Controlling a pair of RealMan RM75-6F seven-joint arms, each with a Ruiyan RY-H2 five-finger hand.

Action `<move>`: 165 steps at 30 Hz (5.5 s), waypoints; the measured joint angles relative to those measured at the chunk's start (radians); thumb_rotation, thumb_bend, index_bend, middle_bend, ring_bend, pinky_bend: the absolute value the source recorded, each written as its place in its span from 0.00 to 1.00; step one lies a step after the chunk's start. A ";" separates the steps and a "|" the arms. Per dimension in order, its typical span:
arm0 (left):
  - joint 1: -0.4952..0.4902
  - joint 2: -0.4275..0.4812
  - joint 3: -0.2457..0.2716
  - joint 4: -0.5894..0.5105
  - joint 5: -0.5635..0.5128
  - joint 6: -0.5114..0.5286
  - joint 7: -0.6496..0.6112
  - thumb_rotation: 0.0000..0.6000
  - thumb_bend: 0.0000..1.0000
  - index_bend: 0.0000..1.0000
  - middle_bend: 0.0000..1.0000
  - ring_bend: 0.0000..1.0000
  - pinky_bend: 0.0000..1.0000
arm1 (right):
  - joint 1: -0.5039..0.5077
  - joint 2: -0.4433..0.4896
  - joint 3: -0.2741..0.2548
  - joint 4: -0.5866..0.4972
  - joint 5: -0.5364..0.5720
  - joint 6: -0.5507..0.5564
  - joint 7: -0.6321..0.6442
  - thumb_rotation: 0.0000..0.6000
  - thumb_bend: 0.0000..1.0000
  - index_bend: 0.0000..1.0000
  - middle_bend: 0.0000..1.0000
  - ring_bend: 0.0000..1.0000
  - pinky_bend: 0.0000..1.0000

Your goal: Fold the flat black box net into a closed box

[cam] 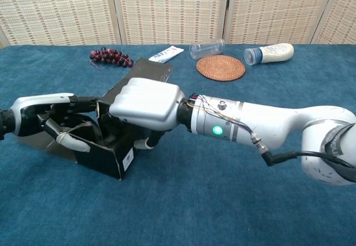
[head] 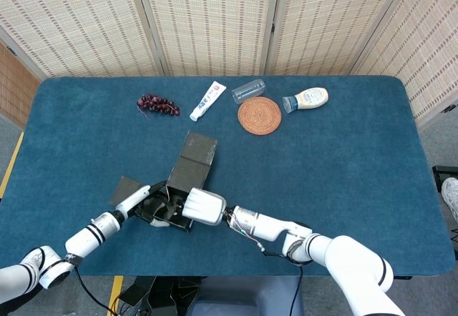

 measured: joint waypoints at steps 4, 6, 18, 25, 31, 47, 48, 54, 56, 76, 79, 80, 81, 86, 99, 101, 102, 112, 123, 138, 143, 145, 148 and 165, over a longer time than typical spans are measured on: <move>-0.002 0.003 0.002 -0.004 0.002 0.002 0.000 1.00 0.09 0.12 0.11 0.01 0.31 | 0.006 0.011 -0.001 -0.018 -0.002 -0.019 -0.008 1.00 0.25 0.47 0.46 0.77 1.00; -0.002 0.004 0.003 -0.005 0.002 0.002 0.000 1.00 0.09 0.12 0.11 0.01 0.31 | 0.012 0.019 -0.002 -0.031 -0.004 -0.029 -0.016 1.00 0.25 0.48 0.47 0.77 1.00; -0.001 0.008 0.003 -0.014 -0.001 0.009 0.003 1.00 0.09 0.13 0.11 0.01 0.31 | 0.038 0.067 0.012 -0.109 0.003 -0.089 -0.054 1.00 0.35 0.69 0.72 0.79 1.00; -0.001 0.009 -0.001 -0.019 -0.007 0.008 0.008 1.00 0.09 0.13 0.11 0.01 0.31 | 0.043 0.088 0.020 -0.142 0.009 -0.104 -0.071 1.00 0.37 0.71 0.77 0.80 1.00; 0.003 0.004 -0.010 -0.023 -0.025 0.005 0.028 1.00 0.09 0.13 0.11 0.01 0.31 | 0.037 0.106 0.023 -0.159 0.013 -0.108 -0.103 1.00 0.28 0.45 0.47 0.77 1.00; 0.035 -0.012 -0.082 -0.108 -0.147 -0.008 0.275 1.00 0.09 0.11 0.08 0.00 0.28 | -0.105 0.230 0.073 -0.381 0.111 -0.007 -0.193 1.00 0.18 0.03 0.14 0.70 1.00; 0.039 -0.012 -0.086 -0.116 -0.154 -0.006 0.297 1.00 0.09 0.10 0.06 0.00 0.28 | -0.124 0.241 0.076 -0.407 0.123 0.007 -0.180 1.00 0.18 0.03 0.15 0.70 1.00; 0.065 0.018 -0.111 -0.187 -0.188 0.018 0.422 1.00 0.09 0.05 0.00 0.00 0.25 | -0.233 0.297 0.083 -0.580 0.230 0.051 -0.114 1.00 0.12 0.03 0.17 0.70 1.00; 0.075 0.038 -0.116 -0.210 -0.191 0.030 0.453 1.00 0.09 0.04 0.00 0.00 0.24 | -0.266 0.313 0.086 -0.637 0.283 0.051 -0.095 1.00 0.08 0.02 0.15 0.70 1.00; 0.157 0.137 -0.152 -0.299 -0.188 0.122 0.533 1.00 0.09 0.02 0.00 0.00 0.22 | -0.381 0.257 0.224 -0.929 0.956 -0.135 -0.028 1.00 0.00 0.00 0.01 0.65 1.00; 0.164 0.142 -0.151 -0.300 -0.181 0.127 0.521 1.00 0.09 0.02 0.00 0.00 0.22 | -0.374 0.218 0.249 -0.920 1.024 -0.155 -0.035 1.00 0.00 0.00 0.01 0.65 1.00; 0.167 0.143 -0.152 -0.299 -0.178 0.128 0.514 1.00 0.09 0.02 0.00 0.00 0.22 | -0.371 0.208 0.255 -0.914 1.041 -0.162 -0.036 1.00 0.00 0.00 0.01 0.65 1.00; 0.169 0.144 -0.152 -0.298 -0.176 0.131 0.510 1.00 0.09 0.02 0.00 0.00 0.22 | -0.367 0.194 0.262 -0.901 1.055 -0.168 -0.038 1.00 0.00 0.00 0.01 0.65 1.00; 0.181 0.148 -0.156 -0.285 -0.165 0.147 0.495 1.00 0.09 0.02 0.00 0.00 0.22 | -0.350 0.129 0.282 -0.822 1.064 -0.178 -0.050 1.00 0.00 0.00 0.01 0.65 1.00; 0.213 0.170 -0.161 -0.263 -0.150 0.180 0.435 1.00 0.09 0.02 0.00 0.00 0.22 | -0.315 -0.054 0.329 -0.589 0.976 -0.168 -0.054 1.00 0.01 0.00 0.12 0.65 1.00; 0.220 0.173 -0.164 -0.259 -0.150 0.188 0.427 1.00 0.09 0.02 0.00 0.00 0.22 | -0.313 -0.079 0.330 -0.552 0.947 -0.156 -0.053 1.00 0.07 0.03 0.19 0.67 1.00; 0.223 0.175 -0.165 -0.258 -0.151 0.192 0.423 1.00 0.09 0.02 0.00 0.00 0.22 | -0.312 -0.097 0.332 -0.526 0.928 -0.144 -0.051 1.00 0.12 0.06 0.22 0.69 1.00; 0.271 0.187 -0.207 -0.252 -0.209 0.256 0.419 1.00 0.09 0.08 0.00 0.01 0.29 | -0.326 -0.137 0.400 -0.451 0.844 -0.118 0.024 1.00 0.23 0.25 0.37 0.76 1.00; 0.351 0.106 -0.286 -0.218 -0.275 0.459 0.550 1.00 0.09 0.19 0.13 0.24 0.44 | -0.435 0.075 0.544 -0.754 1.007 -0.293 0.269 1.00 0.22 0.25 0.37 0.76 1.00; 0.332 -0.001 -0.335 -0.137 -0.237 0.484 0.625 1.00 0.09 0.16 0.13 0.40 0.57 | -0.641 0.213 0.656 -0.873 0.929 -0.626 0.705 1.00 0.21 0.25 0.37 0.76 1.00; 0.304 -0.034 -0.359 -0.140 -0.227 0.480 0.640 1.00 0.09 0.14 0.13 0.40 0.57 | -0.689 0.207 0.674 -0.871 0.818 -0.684 0.778 1.00 0.21 0.25 0.37 0.76 1.00; 0.294 -0.047 -0.372 -0.147 -0.228 0.481 0.640 1.00 0.09 0.13 0.13 0.40 0.58 | -0.702 0.199 0.675 -0.868 0.771 -0.693 0.795 1.00 0.21 0.25 0.37 0.76 1.00; 0.275 -0.070 -0.394 -0.154 -0.229 0.484 0.642 1.00 0.09 0.13 0.12 0.41 0.59 | -0.714 0.187 0.670 -0.862 0.709 -0.698 0.816 1.00 0.21 0.25 0.37 0.76 1.00; 0.246 -0.033 -0.405 -0.273 -0.249 0.417 0.677 1.00 0.09 0.00 0.00 0.34 0.59 | -0.700 0.174 0.619 -0.834 0.530 -0.617 0.960 1.00 0.21 0.25 0.38 0.76 1.00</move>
